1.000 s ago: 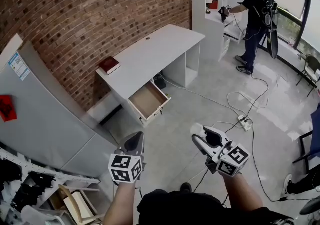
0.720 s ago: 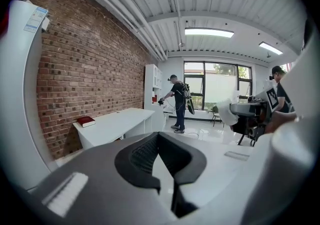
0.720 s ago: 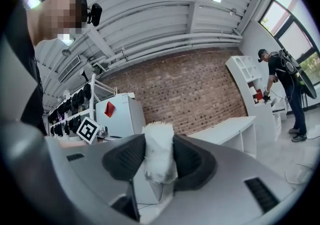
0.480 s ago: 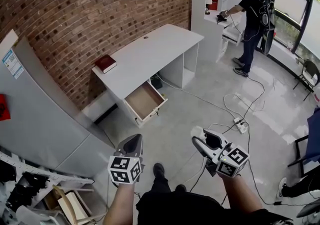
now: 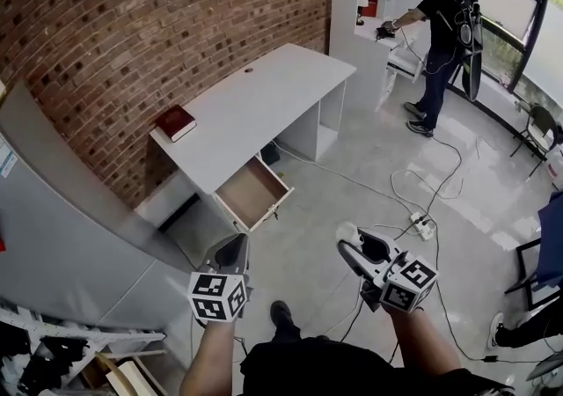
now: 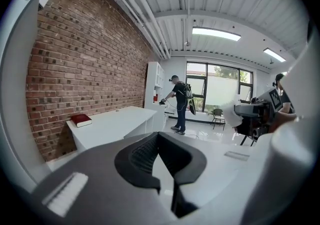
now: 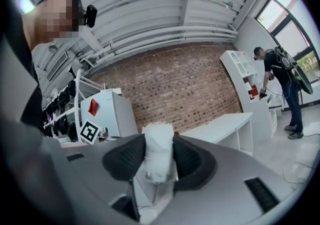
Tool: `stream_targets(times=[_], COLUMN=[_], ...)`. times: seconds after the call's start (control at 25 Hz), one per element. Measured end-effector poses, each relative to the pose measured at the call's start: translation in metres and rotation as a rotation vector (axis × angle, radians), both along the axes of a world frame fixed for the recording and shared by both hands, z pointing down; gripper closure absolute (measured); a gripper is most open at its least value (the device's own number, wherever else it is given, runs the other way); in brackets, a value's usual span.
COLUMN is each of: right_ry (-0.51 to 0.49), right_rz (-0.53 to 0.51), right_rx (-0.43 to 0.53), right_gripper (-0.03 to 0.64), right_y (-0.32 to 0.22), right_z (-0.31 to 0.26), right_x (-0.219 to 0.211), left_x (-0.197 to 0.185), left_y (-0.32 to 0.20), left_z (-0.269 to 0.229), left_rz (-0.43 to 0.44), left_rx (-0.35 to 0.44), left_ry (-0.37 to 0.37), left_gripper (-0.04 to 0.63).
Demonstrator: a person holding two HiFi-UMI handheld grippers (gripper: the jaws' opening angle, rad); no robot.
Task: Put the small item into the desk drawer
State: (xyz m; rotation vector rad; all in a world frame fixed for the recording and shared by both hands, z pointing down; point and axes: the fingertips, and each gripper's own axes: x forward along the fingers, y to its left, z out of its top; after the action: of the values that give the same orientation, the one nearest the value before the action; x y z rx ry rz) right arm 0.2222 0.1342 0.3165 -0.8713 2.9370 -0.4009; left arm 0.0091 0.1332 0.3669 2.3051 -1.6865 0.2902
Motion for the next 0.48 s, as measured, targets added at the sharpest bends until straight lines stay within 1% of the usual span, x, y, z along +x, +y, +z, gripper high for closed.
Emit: stream_targets(times=[0.24,0.48], right_ry=[0.011,0.019], right_rz=[0.038,0.026], right_rx=[-0.054,-0.044], right_gripper=[0.451,0.451], right_y=[-0.044,-0.073], right_z=[0.001,0.004], right_x=[-0.026,-0.057], left_x=[-0.025,-0.054], left_y=[-0.047,-0.08], left_z=[-0.001,0.006], left_rz=[0.021,0.032], left_rx=[-0.008,-0.019], left_ry=[0.006,0.023], left_gripper=[0.584,0.584])
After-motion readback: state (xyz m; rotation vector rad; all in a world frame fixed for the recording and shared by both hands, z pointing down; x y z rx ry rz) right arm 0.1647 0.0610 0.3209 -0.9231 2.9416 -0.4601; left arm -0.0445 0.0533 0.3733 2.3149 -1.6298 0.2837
